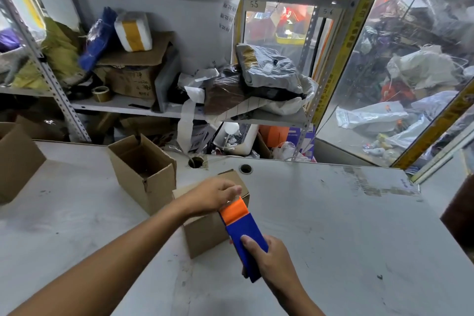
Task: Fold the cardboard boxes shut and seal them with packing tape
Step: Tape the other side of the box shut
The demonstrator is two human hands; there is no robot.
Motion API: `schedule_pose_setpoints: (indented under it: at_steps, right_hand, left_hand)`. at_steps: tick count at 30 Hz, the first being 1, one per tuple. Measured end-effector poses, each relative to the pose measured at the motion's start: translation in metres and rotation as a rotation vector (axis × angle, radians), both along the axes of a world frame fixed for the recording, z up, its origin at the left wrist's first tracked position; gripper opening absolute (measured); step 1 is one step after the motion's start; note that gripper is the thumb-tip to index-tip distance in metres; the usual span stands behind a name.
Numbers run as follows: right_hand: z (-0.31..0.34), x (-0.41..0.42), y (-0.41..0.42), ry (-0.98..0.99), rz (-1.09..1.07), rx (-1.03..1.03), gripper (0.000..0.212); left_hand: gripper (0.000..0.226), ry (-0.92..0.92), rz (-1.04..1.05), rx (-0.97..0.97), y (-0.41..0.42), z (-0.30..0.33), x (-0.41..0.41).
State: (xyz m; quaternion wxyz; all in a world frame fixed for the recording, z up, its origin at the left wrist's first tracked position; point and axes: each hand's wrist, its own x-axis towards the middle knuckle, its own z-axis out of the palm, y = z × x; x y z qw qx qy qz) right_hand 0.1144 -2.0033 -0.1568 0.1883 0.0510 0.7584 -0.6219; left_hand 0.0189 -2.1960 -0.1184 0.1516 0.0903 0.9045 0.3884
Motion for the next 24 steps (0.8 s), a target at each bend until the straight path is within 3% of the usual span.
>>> schedule_pose_setpoints:
  at_steps: [3,7,11,17,24]
  right_hand:
    - [0.005,-0.006,-0.003,0.048,0.014,-0.025,0.033]
    - [0.0,-0.005,-0.001,0.041,0.04,-0.041,0.035]
    - [-0.009,-0.002,0.0,0.014,0.075,-0.02,0.043]
    - [-0.01,-0.006,-0.009,-0.026,0.065,-0.011,0.037]
    - [-0.027,0.012,0.004,-0.134,0.042,-0.011,0.032]
  left_hand:
    - [0.035,-0.286,0.018,0.302,-0.013,0.012,0.0]
    - [0.018,-0.383,0.035,0.395,-0.032,0.003,0.0]
    - [0.01,-0.329,0.118,0.308,-0.029,-0.007,0.006]
    - [0.009,-0.078,0.187,-0.075,-0.016,-0.009,-0.007]
    - [0.012,-0.027,0.251,-0.128,-0.036,0.001,-0.026]
